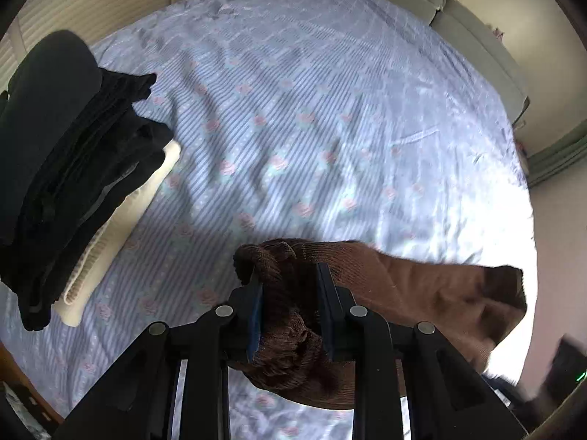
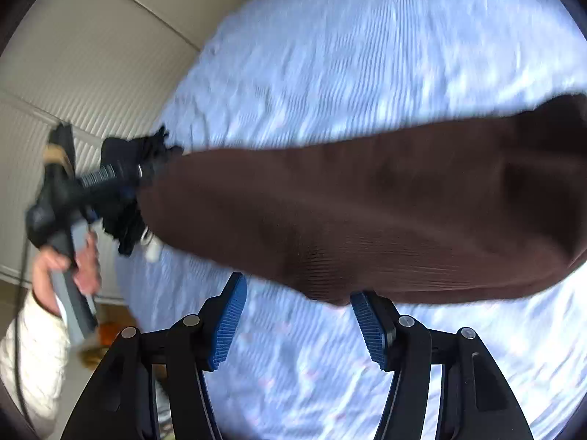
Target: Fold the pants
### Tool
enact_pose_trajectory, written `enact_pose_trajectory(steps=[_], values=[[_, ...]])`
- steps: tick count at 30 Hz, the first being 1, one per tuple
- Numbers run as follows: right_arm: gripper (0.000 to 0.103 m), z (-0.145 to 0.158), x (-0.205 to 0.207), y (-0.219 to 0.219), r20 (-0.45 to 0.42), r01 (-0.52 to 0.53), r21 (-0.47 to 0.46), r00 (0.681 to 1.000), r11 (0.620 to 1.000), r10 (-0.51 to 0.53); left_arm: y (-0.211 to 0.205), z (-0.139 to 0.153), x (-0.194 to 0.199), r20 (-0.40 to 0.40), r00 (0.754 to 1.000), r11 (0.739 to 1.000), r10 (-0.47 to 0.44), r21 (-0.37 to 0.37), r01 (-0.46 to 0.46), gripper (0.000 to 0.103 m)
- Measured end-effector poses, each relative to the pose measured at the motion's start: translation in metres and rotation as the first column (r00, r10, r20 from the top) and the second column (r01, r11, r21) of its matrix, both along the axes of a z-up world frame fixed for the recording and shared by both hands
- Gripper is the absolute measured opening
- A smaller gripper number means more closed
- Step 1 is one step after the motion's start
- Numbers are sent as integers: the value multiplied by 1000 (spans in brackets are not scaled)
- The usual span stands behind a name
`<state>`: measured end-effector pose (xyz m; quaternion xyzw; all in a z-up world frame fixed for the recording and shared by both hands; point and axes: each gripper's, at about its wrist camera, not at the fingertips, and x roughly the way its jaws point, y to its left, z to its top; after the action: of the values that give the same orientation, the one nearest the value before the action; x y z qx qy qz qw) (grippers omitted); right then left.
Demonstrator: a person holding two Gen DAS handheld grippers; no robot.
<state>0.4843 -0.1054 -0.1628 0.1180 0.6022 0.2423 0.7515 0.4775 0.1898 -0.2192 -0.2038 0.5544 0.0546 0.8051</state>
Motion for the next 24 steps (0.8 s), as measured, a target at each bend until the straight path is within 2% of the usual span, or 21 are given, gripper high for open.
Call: enact_pose_trajectory(steps=[4,6,9,14,18,19,21,22,24], values=[[61,-25,19,-7,-59,22,-29,998,999,-23,5,-14,-7,-38,999,1000,21,-16,-22,26],[61,-35,17,-11,-108,40,24,993,999,-37,5,-19,-9,-54,998,1000,12,-7,-13,26],[61,-47,-1,-1,-146,-23,47,989,999,29,3,-26,-10,-69,998,1000,-5,14,6,26],[61,-66,-9,31,-170,-147,-58,976,987,135,15,-40,-18,-111,993,998,45,-35,-49,26],[61,-49,-5,19,-135,-32,51,990,998,39,23,-49,-36,-138,989,997,48,-50,-55,27],[61,-52,-10,18,-158,-32,66,987,997,43,23,-50,-40,-142,989,998,40,-41,-46,27],[59,-68,-22,22,-216,-94,39,971,995,101,22,-55,-47,-159,987,999,28,-31,-33,27],[56,-80,-32,24,-258,-132,23,957,991,133,21,-58,-51,-173,985,999,24,-25,-29,28],[50,-103,-49,19,-347,-131,28,929,991,133,17,-63,-56,-192,981,1000,7,7,-6,31]])
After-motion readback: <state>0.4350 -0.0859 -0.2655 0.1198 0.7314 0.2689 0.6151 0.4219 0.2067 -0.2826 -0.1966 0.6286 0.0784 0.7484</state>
